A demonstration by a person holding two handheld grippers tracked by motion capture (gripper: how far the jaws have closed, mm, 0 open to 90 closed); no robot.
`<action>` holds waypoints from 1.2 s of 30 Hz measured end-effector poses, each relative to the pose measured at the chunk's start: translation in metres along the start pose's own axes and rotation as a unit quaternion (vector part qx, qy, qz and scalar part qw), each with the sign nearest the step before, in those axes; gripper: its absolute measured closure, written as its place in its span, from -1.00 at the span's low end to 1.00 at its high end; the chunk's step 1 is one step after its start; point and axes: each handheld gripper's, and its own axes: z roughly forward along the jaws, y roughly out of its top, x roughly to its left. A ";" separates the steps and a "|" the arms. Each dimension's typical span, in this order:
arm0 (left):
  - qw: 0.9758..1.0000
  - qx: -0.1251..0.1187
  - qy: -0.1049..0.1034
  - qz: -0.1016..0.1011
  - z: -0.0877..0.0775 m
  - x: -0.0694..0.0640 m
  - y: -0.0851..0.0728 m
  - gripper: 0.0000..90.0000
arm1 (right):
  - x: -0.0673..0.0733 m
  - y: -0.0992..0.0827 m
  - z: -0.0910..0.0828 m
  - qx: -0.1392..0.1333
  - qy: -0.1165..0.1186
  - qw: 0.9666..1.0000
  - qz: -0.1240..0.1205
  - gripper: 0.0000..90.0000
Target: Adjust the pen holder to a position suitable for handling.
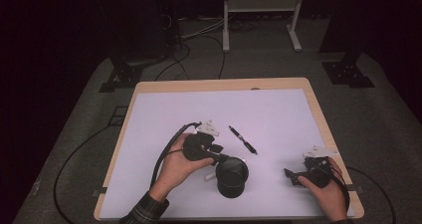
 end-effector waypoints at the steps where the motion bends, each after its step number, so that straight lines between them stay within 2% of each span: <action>1: 1.000 -0.002 0.003 -0.003 -0.003 0.001 -0.001 0.25 | 0.000 0.000 0.000 0.000 0.000 1.000 0.000 -1.00; 8: 1.000 -0.012 0.022 -0.013 -0.019 0.011 -0.010 0.20 | 0.000 0.000 0.000 0.000 0.000 1.000 0.000 -1.00; 19: 0.998 -0.016 0.054 -0.029 -0.032 0.022 -0.030 0.09 | 0.000 0.000 0.000 0.000 0.000 1.000 0.000 -1.00; 30: 0.994 -0.015 0.096 -0.048 -0.042 0.034 -0.058 -0.19 | 0.000 0.000 0.000 0.000 -0.002 1.000 -0.002 -1.00; 33: 0.994 -0.011 0.100 -0.051 -0.043 0.036 -0.067 -0.25 | 0.001 0.000 0.000 0.000 -0.002 1.000 -0.002 -1.00; 36: 0.992 -0.005 0.113 -0.054 -0.043 0.038 -0.077 -0.32 | 0.000 0.000 0.000 0.000 -0.002 1.000 -0.002 -1.00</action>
